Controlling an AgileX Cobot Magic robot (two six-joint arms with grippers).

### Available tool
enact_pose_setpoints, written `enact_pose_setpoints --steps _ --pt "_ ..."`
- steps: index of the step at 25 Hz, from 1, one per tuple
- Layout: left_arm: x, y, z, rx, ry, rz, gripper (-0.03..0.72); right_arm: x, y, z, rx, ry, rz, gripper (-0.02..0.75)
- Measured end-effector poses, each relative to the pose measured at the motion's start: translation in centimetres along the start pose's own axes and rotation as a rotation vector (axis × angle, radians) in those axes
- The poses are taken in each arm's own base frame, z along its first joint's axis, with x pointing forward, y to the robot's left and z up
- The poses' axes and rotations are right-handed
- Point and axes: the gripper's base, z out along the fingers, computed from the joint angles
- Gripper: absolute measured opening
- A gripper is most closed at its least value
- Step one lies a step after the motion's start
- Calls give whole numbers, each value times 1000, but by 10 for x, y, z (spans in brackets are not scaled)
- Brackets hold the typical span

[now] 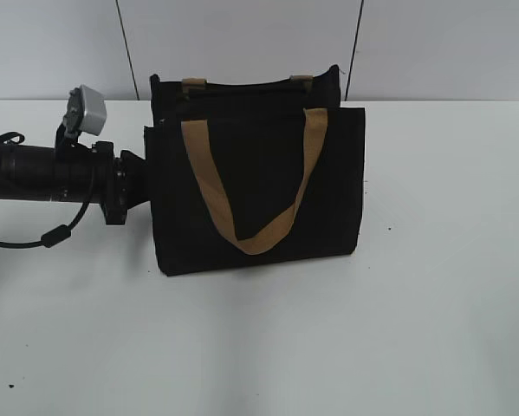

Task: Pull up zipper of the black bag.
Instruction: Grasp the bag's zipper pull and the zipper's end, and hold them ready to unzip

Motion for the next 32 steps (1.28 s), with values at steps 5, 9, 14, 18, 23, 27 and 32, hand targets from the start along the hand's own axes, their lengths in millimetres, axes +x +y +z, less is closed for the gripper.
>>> enact_pose_setpoints --steps 5,9,14,18,23,27,32 --pt "-18 2 -13 -3 -54 -57 31 -1 1 0 -16 -6 8 387" --pt "-31 3 -29 -4 -53 -40 29 -17 1 3 -39 44 31 347" --pt "-39 2 -37 1 -47 -35 29 -70 1 19 -142 141 30 313" --pt "-41 0 -37 27 -61 -36 29 -119 -5 49 -217 224 -44 285" --pt "-41 -1 -37 35 -69 -39 28 -178 -15 109 -291 322 -102 281" --pt "-41 -1 -38 34 -69 -39 28 -226 -5 152 -363 322 -169 281" --pt "-45 -1 -40 30 -75 -29 28 -278 22 209 -462 329 -255 279"
